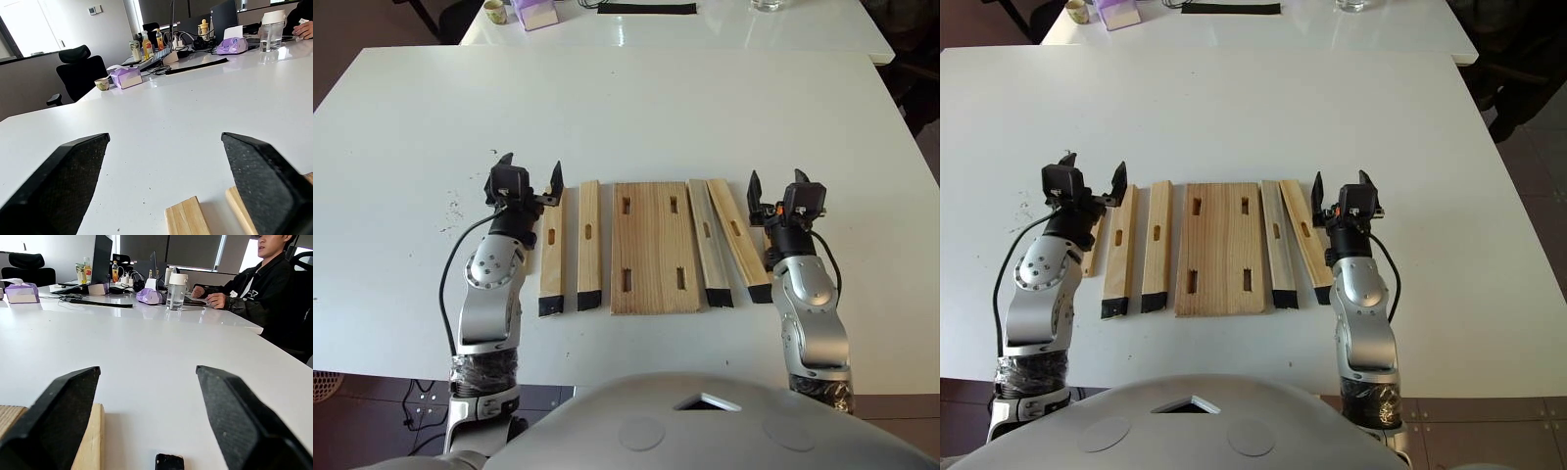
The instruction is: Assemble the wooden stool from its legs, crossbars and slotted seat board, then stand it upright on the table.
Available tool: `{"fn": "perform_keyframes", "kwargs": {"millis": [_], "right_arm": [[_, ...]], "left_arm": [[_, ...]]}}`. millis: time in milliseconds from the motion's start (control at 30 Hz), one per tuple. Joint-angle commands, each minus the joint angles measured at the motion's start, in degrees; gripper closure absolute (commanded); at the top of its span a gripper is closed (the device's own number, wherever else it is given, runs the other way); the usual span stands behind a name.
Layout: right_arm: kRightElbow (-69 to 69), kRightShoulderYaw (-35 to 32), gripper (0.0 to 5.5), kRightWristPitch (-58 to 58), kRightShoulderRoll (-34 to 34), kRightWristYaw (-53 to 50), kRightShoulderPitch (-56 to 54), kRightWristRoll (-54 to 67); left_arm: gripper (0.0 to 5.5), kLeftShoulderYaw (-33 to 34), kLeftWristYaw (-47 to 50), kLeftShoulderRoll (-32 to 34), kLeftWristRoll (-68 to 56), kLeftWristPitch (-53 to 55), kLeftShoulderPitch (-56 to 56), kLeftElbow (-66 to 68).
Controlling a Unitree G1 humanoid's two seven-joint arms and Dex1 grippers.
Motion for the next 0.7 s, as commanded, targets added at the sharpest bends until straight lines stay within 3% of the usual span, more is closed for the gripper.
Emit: {"fn": "perform_keyframes", "kwargs": {"millis": [33, 133, 400, 700], "right_arm": [[0.9, 0.3, 1.87, -0.9, 1.1, -1.5, -0.4, -1.1], [0.6, 0.8, 1.87, -1.7, 1.8, -2.5, 0.9, -1.9], [-4.2, 1.5, 1.87, -3.0, 4.7, -6.4, 11.0, -3.7], [-5.6, 1.6, 1.87, -1.9, 4.5, -5.4, 12.0, -3.8]], "left_arm": [[1.25, 0.8, -1.6, 1.7, -0.8, 2.3, 0.4, -1.0], [1.25, 1.9, -3.3, 3.5, -1.6, 4.9, 2.9, -3.2], [1.25, 11.2, -12.6, 15.6, -6.4, 22.8, 17.1, -16.1], [1.25, 7.1, -12.2, 15.3, -5.1, 28.4, 22.7, -17.7]]}}
